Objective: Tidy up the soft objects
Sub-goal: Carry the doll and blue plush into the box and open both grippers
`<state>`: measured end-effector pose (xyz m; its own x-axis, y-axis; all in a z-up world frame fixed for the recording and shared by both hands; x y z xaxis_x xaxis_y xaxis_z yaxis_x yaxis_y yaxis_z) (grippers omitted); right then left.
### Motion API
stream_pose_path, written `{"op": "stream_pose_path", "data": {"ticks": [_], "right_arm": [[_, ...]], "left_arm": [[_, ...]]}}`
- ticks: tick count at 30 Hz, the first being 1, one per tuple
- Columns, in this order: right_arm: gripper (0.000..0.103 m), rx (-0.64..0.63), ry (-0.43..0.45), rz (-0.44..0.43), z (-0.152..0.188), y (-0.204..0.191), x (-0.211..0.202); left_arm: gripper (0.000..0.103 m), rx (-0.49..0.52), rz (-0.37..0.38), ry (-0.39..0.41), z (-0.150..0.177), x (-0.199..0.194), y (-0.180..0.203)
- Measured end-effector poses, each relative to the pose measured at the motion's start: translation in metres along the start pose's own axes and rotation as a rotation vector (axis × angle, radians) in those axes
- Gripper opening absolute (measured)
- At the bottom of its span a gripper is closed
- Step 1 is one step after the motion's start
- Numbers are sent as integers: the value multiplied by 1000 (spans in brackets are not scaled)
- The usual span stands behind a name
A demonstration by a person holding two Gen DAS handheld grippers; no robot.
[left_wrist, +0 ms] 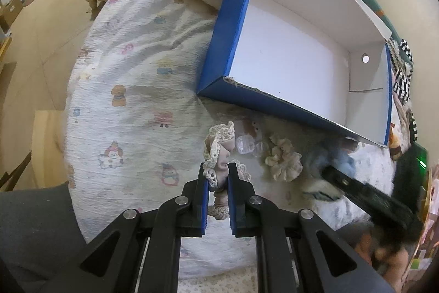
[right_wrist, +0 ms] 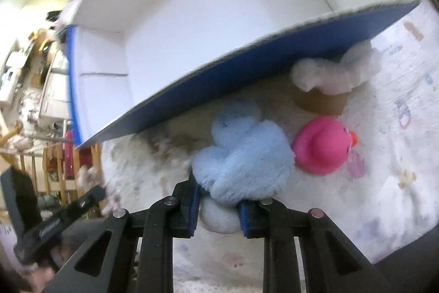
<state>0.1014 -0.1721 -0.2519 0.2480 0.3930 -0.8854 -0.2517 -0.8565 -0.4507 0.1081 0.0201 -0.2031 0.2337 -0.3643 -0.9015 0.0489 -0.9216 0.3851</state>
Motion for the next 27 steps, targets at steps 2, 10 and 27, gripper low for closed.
{"op": "stream_pose_path", "data": {"ticks": [2, 10, 27], "right_arm": [[25, -35, 36, -19, 3, -6, -14], [25, -228, 248, -103, 14, -48, -87], [25, -374, 483, -79, -41, -81, -154]], "left_arm": [[11, -3, -5, 2, 0, -1, -1], [11, 23, -21, 56, -3, -13, 3], [11, 225, -33, 317, -45, -84, 53]]}}
Point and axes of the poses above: each gripper's, at about its wrist camera, not at the fingertips, and x roughly the way its jaws point, y to its right, z to its underside, the point moved 10 cm from there along x, roughly the way its jaws point, and after that the axes turned 6 degrees about z, right-handed, at the moved point
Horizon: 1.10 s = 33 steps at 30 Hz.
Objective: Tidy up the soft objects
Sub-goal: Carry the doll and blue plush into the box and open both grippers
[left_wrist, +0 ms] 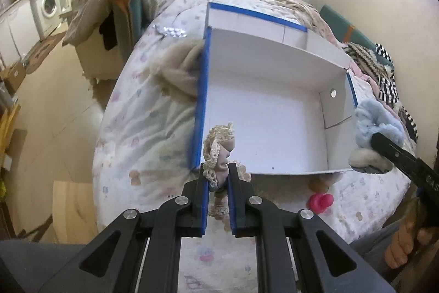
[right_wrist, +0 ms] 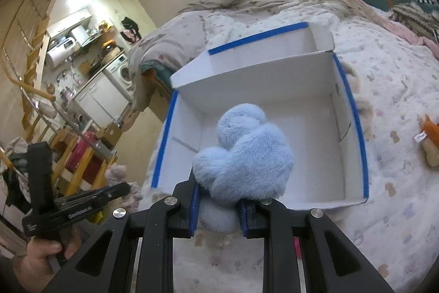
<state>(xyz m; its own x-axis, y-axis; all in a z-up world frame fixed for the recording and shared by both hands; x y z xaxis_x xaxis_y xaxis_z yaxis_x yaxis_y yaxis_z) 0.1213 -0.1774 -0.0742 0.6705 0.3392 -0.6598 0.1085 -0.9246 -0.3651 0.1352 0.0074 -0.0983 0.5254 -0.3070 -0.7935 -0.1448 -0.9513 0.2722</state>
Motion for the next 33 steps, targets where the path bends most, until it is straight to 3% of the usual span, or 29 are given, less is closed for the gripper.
{"op": "stream_pose_path", "data": {"ticks": [5, 7, 11, 22, 28, 33], "right_arm": [[25, 42, 1, 3, -14, 12, 11], [25, 46, 5, 10, -21, 16, 16], [25, 61, 11, 35, -28, 27, 32], [25, 56, -80, 139, -31, 50, 86], [25, 49, -138, 222, -22, 64, 106], [25, 37, -186, 239, -10, 65, 118]], "left_arm": [[11, 17, 30, -30, -16, 12, 13], [11, 14, 77, -48, -23, 19, 23], [11, 72, 42, -56, -40, 38, 36], [11, 191, -31, -89, -56, 92, 57], [11, 176, -32, -98, -51, 118, 56], [11, 106, -42, -123, -47, 134, 47]]}}
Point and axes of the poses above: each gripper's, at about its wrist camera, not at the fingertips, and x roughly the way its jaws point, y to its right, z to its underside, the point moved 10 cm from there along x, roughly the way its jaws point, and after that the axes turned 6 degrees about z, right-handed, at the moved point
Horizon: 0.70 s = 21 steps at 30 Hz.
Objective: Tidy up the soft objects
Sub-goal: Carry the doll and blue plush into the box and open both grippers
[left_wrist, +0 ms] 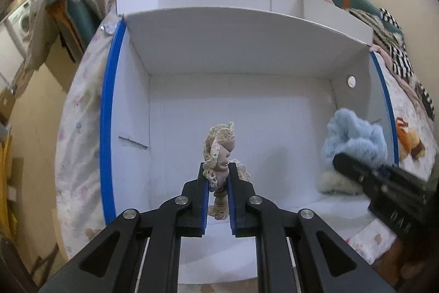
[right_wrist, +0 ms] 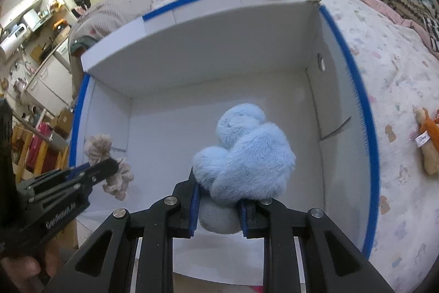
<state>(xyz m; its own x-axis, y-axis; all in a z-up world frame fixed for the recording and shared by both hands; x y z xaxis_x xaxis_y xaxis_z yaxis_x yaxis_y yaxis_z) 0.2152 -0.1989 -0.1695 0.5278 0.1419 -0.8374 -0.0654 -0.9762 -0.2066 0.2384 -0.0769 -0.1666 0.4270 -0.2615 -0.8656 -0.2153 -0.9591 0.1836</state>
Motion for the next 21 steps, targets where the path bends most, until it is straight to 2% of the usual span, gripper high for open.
{"op": "stream_pose_path", "data": {"ticks": [4, 8, 14, 21], "right_arm": [[25, -31, -21, 20, 6, -2, 8], [25, -84, -15, 119, 7, 0, 14], [25, -97, -16, 101, 8, -10, 17], [32, -57, 21, 102, 1, -3, 9]], "left_arm": [[11, 8, -46, -3, 2, 4, -6], [11, 15, -57, -1, 4, 6, -6], [11, 39, -84, 23, 1, 1, -4], [11, 31, -87, 17, 3, 0, -6]]}}
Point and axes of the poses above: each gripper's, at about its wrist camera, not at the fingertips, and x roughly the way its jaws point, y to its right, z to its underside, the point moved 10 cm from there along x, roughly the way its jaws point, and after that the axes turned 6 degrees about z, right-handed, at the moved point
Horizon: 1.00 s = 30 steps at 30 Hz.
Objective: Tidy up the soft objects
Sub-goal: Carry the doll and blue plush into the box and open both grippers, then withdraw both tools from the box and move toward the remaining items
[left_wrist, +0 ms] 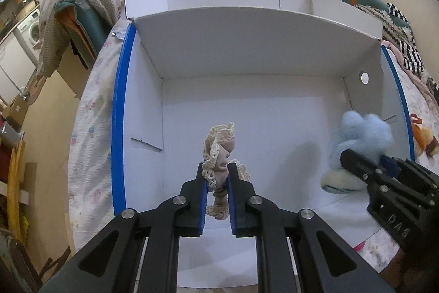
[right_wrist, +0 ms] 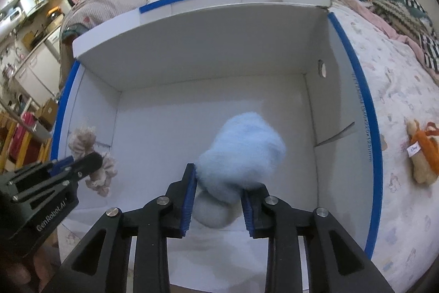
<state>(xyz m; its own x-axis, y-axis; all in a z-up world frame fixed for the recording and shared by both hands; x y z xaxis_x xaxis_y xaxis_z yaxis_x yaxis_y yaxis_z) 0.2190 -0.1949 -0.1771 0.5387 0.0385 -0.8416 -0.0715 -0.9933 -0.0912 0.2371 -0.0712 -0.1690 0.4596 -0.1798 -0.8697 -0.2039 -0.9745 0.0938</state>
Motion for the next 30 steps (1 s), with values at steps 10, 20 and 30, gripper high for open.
{"op": "stream_pose_path", "data": {"ticks": [10, 20, 30], "right_arm": [[78, 76, 70, -7, -15, 13, -15], [102, 143, 88, -49, -19, 18, -22], [103, 170, 200, -71, -34, 22, -43]], "left_arm": [[31, -13, 30, 7, -2, -4, 0], [66, -15, -7, 63, -13, -27, 6], [67, -41, 87, 104, -18, -48, 15]]}}
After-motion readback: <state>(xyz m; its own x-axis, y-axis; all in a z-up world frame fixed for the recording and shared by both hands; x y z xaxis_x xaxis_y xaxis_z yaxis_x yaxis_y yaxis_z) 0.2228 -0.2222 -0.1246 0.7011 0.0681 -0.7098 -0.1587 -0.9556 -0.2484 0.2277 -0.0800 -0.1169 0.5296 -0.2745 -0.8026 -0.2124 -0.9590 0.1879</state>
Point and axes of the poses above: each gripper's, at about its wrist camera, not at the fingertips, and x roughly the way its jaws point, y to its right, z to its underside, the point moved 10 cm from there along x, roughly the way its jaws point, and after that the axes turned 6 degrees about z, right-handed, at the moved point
